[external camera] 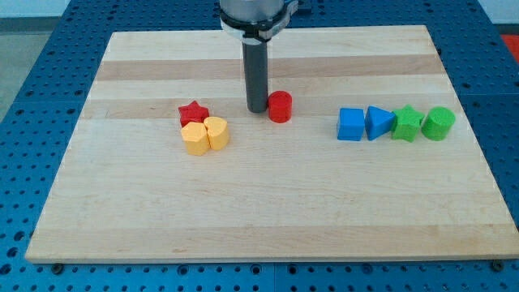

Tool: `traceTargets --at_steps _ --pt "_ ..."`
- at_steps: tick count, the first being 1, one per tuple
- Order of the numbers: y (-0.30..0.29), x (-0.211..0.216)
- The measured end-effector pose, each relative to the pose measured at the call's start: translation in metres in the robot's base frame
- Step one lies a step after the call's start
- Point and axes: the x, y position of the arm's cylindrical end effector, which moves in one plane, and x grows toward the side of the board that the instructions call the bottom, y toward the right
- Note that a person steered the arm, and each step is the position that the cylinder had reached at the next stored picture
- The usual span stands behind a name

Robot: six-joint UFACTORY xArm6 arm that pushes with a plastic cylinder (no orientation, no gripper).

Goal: Push the red circle to the top of the green star

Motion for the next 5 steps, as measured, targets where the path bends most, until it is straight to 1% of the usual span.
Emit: traceTargets --at_steps 1,2,3,4,5 --pt "0.0 0.024" --pt "0.01 0.027" --pt "0.014 -0.004" --pt "0.041 -0.026" --pt "0.088 -0.03"
